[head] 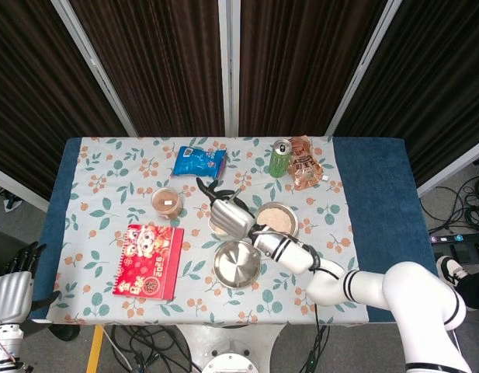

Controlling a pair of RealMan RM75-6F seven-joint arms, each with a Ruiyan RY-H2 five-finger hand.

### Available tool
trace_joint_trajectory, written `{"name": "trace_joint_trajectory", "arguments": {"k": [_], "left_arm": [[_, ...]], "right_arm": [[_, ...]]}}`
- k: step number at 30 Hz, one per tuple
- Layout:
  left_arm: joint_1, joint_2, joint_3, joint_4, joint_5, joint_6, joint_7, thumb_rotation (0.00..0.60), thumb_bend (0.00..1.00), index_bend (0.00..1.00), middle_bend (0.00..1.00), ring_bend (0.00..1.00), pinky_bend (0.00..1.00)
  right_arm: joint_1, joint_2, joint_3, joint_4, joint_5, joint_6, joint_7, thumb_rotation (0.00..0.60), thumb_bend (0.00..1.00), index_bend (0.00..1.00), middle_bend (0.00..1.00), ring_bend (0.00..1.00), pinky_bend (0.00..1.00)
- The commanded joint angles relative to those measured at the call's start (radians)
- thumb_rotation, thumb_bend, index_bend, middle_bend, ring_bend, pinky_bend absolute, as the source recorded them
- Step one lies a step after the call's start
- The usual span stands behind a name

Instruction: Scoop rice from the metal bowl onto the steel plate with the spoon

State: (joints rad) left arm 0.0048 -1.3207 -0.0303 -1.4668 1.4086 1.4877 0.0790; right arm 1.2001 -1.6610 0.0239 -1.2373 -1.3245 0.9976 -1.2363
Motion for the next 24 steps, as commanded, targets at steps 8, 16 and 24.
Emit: {"name": "trace_joint_trajectory", "arguments": {"k": [8,16,24], "left_arm": [[-0.006,0.013,-0.003,-0.024,0.010,0.004,0.022,0.600,0.07,0.18,0.19,0.12,0.22],[-0.016,0.017,-0.005,-0.042,0.018,0.001,0.044,0.600,0.07,0.18,0.19,0.12,0.22],[-0.021,0.022,-0.006,-0.060,0.023,0.004,0.064,0.600,0.07,0.18,0.19,0.12,0.22]], "right_arm": [[-0.151,0.077,0.051,-0.175,0.063,0.115,0.184,0.600,0.33,0.65,0.61,0.30,0.03],[-0.294,0.171,0.011,-0.368,0.057,0.146,0.476,0.600,0.33,0.65,0.61,0.31,0.03],[-0.353,0.125,-0.070,-0.325,-0.067,0.129,0.589,0.600,0.33,0.65,0.61,0.29,0.02]]}}
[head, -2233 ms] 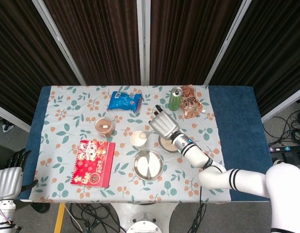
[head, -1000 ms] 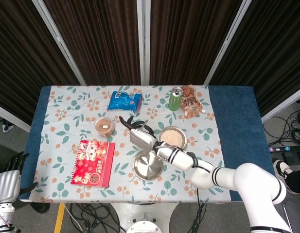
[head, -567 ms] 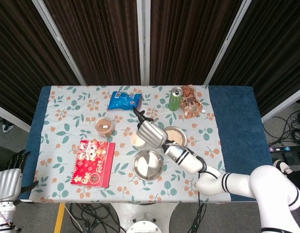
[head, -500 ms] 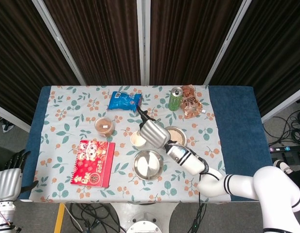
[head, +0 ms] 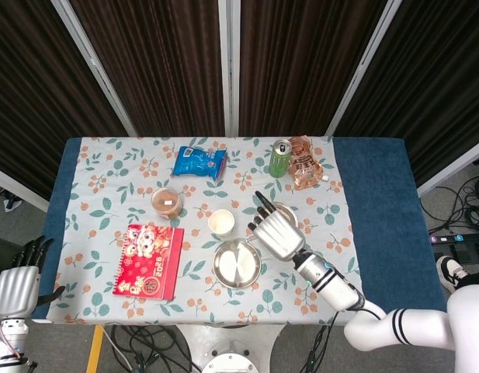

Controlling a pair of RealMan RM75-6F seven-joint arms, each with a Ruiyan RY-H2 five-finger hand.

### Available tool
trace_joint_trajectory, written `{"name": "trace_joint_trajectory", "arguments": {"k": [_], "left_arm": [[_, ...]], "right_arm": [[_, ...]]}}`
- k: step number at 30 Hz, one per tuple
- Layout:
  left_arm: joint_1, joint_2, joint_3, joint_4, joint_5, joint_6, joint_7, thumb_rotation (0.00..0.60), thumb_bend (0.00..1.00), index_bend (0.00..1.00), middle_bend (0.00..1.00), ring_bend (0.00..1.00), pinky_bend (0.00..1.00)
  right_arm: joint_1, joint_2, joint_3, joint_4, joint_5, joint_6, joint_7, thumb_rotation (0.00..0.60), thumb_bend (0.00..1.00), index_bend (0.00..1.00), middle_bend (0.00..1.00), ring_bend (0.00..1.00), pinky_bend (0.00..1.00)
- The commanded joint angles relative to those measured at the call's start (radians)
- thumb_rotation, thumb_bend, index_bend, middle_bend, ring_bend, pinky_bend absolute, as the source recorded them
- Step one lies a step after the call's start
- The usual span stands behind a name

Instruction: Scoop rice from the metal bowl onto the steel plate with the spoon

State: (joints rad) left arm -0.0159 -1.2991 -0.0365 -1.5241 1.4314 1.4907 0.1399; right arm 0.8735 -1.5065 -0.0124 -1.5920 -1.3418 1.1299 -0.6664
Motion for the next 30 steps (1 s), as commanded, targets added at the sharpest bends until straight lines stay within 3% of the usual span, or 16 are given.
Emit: {"name": "trace_joint_trajectory", "arguments": {"k": [1,13,17,20,25,30], "left_arm": [[0.000,0.001,0.001,-0.004,0.002,0.002,0.005,0.600,0.07,0.18,0.19,0.12,0.22],[0.009,-0.004,0.009,0.011,-0.004,0.002,-0.013,0.600,0.07,0.18,0.19,0.12,0.22],[0.012,-0.006,0.011,0.016,-0.004,0.005,-0.017,0.600,0.07,0.18,0.19,0.12,0.22],[0.015,-0.006,0.012,0.017,-0.003,0.008,-0.020,0.600,0.07,0.18,0.19,0.12,0.22],[0.016,-0.007,0.013,0.019,-0.002,0.010,-0.021,0.600,0.07,0.18,0.19,0.12,0.22],[0.018,-0.003,0.012,0.019,-0.004,0.011,-0.023,0.600,0.07,0.18,0.19,0.12,0.22]], "right_arm": [[-0.032,-0.050,-0.042,0.050,-0.065,-0.008,0.024,0.600,0.33,0.65,0.61,0.28,0.01],[-0.074,-0.233,-0.061,0.246,-0.123,-0.064,0.027,0.600,0.33,0.57,0.56,0.20,0.00],[-0.078,-0.259,-0.052,0.276,-0.122,-0.089,0.011,0.600,0.31,0.45,0.48,0.14,0.00],[-0.082,-0.263,-0.045,0.276,-0.122,-0.098,-0.002,0.600,0.28,0.35,0.40,0.08,0.00],[-0.093,-0.238,-0.035,0.249,-0.146,-0.081,-0.013,0.600,0.27,0.32,0.35,0.06,0.00],[-0.138,-0.133,-0.026,0.137,-0.230,0.062,-0.004,0.600,0.27,0.31,0.36,0.10,0.00]]}}
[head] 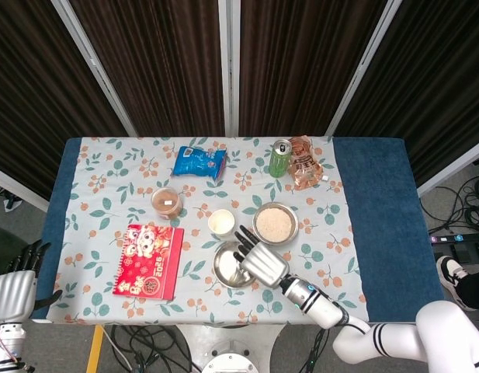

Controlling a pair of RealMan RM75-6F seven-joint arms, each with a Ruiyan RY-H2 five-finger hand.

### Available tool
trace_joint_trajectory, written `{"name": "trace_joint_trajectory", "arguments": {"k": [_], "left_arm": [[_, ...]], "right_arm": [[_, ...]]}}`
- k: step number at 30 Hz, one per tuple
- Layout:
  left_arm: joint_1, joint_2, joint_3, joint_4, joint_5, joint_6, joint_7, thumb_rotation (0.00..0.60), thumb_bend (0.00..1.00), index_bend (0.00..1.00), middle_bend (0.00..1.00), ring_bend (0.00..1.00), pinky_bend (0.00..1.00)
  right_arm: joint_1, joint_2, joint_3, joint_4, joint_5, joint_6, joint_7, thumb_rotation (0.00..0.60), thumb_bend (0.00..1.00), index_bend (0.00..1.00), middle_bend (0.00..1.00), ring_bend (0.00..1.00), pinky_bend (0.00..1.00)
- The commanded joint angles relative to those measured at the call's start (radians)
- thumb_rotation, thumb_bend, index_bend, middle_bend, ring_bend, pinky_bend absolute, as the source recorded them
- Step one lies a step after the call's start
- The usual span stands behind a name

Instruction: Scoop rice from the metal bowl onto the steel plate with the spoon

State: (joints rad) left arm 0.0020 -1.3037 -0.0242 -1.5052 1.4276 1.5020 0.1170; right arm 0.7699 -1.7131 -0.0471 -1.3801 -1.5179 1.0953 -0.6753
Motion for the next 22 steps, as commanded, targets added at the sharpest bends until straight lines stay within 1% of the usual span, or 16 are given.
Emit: {"name": "trace_joint_trajectory", "arguments": {"k": [1,3,6,7,9,10,12,13,14,15,17,19,22], "left_arm": [[-0.001,0.003,-0.001,0.001,-0.001,-0.002,-0.001,0.600,0.07,0.18,0.19,0.12,0.22],[-0.002,0.005,-0.002,0.001,-0.001,-0.003,-0.002,0.600,0.07,0.18,0.19,0.12,0.22],[-0.007,0.006,-0.006,0.002,-0.002,-0.007,-0.002,0.600,0.07,0.18,0.19,0.12,0.22],[-0.008,0.005,-0.007,0.001,-0.001,-0.008,-0.002,0.600,0.07,0.18,0.19,0.12,0.22],[-0.011,0.004,-0.010,0.000,-0.001,-0.008,-0.003,0.600,0.07,0.18,0.19,0.12,0.22],[-0.013,0.004,-0.011,-0.001,0.000,-0.010,-0.002,0.600,0.07,0.18,0.19,0.12,0.22],[-0.016,0.005,-0.012,-0.003,0.001,-0.013,0.000,0.600,0.07,0.18,0.19,0.12,0.22],[-0.019,0.006,-0.013,-0.006,0.002,-0.015,0.003,0.600,0.07,0.18,0.19,0.12,0.22],[-0.021,0.007,-0.014,-0.008,0.003,-0.017,0.004,0.600,0.07,0.18,0.19,0.12,0.22],[-0.024,0.007,-0.014,-0.011,0.003,-0.019,0.006,0.600,0.07,0.18,0.19,0.12,0.22],[-0.029,0.009,-0.017,-0.017,0.006,-0.020,0.012,0.600,0.07,0.18,0.19,0.12,0.22],[-0.035,0.009,-0.020,-0.024,0.008,-0.022,0.016,0.600,0.07,0.18,0.19,0.12,0.22],[-0.041,0.009,-0.023,-0.031,0.013,-0.022,0.019,0.600,0.07,0.18,0.19,0.12,0.22]], "right_arm": [[-0.056,0.115,0.015,-0.110,-0.065,0.144,0.007,0.600,0.28,0.31,0.36,0.11,0.00],[-0.095,0.186,0.026,-0.165,-0.054,0.202,0.015,0.600,0.28,0.31,0.36,0.13,0.01],[-0.167,0.321,0.042,-0.265,0.025,0.255,0.048,0.600,0.28,0.31,0.36,0.14,0.03],[-0.198,0.376,0.041,-0.296,0.060,0.271,0.065,0.600,0.29,0.31,0.36,0.14,0.04],[-0.250,0.447,0.031,-0.323,0.095,0.306,0.100,0.600,0.29,0.30,0.34,0.12,0.04],[-0.289,0.483,0.022,-0.330,0.116,0.332,0.137,0.600,0.29,0.29,0.32,0.11,0.03],[-0.345,0.525,0.007,-0.338,0.148,0.359,0.211,0.600,0.29,0.20,0.26,0.07,0.03],[-0.378,0.550,-0.003,-0.343,0.162,0.368,0.270,0.600,0.29,0.16,0.24,0.05,0.03],[-0.400,0.566,-0.012,-0.344,0.166,0.375,0.316,0.600,0.29,0.10,0.20,0.02,0.03],[-0.422,0.579,-0.020,-0.342,0.164,0.382,0.362,0.600,0.29,0.06,0.16,0.01,0.02],[-0.468,0.599,-0.038,-0.330,0.142,0.409,0.452,0.600,0.29,0.01,0.11,0.00,0.00],[-0.509,0.603,-0.053,-0.313,0.105,0.447,0.516,0.600,0.29,0.00,0.08,0.00,0.00],[-0.552,0.598,-0.060,-0.297,0.063,0.490,0.567,0.600,0.29,0.00,0.08,0.00,0.00]]}}
